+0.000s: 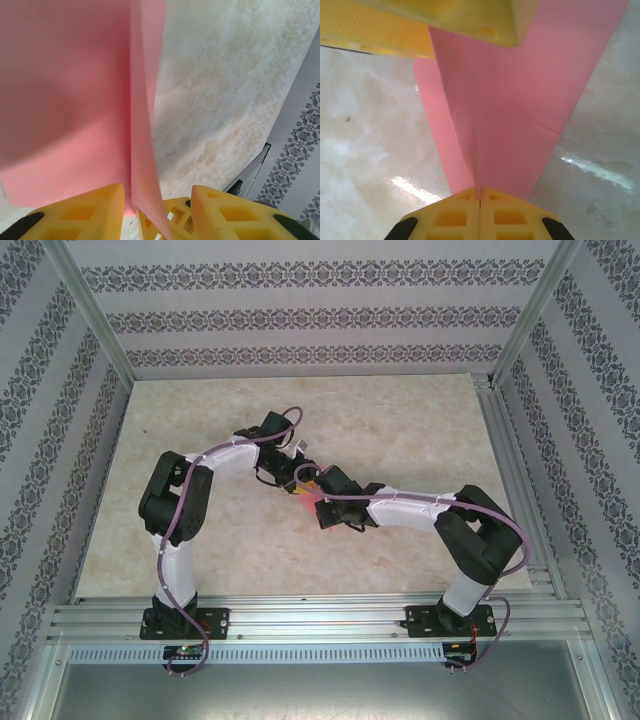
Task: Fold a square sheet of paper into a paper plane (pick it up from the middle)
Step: Fourth fold the wing at the center of the table.
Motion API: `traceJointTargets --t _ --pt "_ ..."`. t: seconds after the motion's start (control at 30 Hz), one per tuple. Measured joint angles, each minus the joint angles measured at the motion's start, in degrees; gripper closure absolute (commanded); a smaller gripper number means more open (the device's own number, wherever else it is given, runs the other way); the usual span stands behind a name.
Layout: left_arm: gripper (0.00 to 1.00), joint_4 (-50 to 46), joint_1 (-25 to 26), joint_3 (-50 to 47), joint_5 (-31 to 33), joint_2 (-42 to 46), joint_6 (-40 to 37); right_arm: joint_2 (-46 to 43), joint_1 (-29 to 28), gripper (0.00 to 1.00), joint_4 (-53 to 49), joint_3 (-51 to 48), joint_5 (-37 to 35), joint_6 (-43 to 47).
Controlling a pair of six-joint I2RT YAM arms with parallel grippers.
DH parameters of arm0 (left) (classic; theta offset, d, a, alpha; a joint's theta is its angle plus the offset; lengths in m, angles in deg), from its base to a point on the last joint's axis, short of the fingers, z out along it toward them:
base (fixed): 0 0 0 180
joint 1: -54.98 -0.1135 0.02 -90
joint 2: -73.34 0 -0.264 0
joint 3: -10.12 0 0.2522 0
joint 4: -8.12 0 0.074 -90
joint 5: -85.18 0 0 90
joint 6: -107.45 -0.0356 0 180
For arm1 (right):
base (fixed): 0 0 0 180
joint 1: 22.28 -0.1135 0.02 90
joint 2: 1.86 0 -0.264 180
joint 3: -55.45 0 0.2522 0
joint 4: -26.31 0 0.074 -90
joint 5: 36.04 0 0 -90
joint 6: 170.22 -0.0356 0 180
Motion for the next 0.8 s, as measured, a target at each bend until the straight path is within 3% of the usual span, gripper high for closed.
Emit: traceJointTargets --t 0.23,0.33,0.63,0.8 --pt "0.45 2.5 -1.5 -3.6 0.8 4.0 1.3 0.6 2.6 0.94 6.9 -3.2 7.2 -2.7" --pt "0.48 3.9 -1.7 -3.8 0.7 5.7 1.5 1.2 4.1 0.94 9.4 -4.4 10.6 -3.9" --pt "0.81 6.3 -1.7 -6.1 1.7 6.6 1.2 2.2 7.5 0.93 14.6 -5.9 18.4 -6.8" --pt "0.89 7.5 -1.7 -9.0 3.7 6.8 1.9 2.2 8.8 0.93 17.0 -7.0 21.3 -8.5"
